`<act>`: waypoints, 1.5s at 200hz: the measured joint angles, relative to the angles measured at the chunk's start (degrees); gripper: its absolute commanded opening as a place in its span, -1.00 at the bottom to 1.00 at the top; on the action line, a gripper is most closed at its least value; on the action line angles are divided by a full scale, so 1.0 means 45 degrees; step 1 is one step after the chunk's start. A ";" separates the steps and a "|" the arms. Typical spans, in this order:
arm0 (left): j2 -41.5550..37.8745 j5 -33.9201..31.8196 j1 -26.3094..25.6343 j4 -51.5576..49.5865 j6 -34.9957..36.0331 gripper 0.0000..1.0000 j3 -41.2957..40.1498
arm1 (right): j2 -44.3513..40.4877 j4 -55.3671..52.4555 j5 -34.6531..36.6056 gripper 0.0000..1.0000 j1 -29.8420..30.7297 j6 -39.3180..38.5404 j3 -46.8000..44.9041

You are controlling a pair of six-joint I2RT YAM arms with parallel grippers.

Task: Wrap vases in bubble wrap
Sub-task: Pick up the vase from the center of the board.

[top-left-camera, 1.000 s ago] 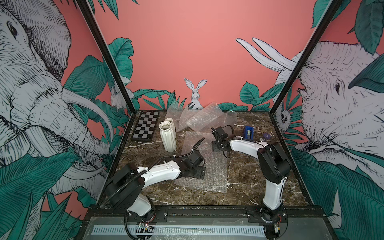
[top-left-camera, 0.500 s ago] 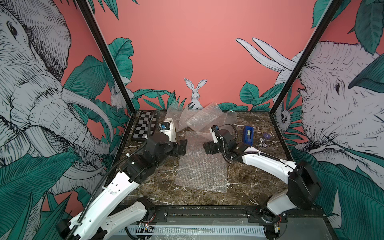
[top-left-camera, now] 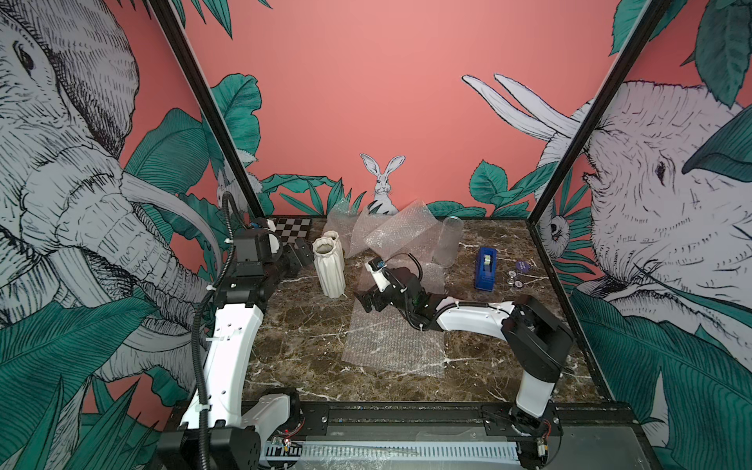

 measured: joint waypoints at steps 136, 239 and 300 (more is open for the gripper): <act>0.2118 0.2424 0.0777 0.2501 -0.1103 0.95 -0.0578 | 0.4493 0.3060 -0.1302 0.99 0.0073 -0.1195 0.4838; 0.2783 0.3691 0.0777 0.2730 -0.1253 0.87 -0.0529 | 0.6309 0.3439 -0.1622 0.89 0.0083 -0.1093 0.6717; 0.2803 0.3789 0.0753 0.2720 -0.1263 0.87 -0.0529 | 0.6387 0.3614 -0.1608 0.30 0.0165 -0.1044 0.6776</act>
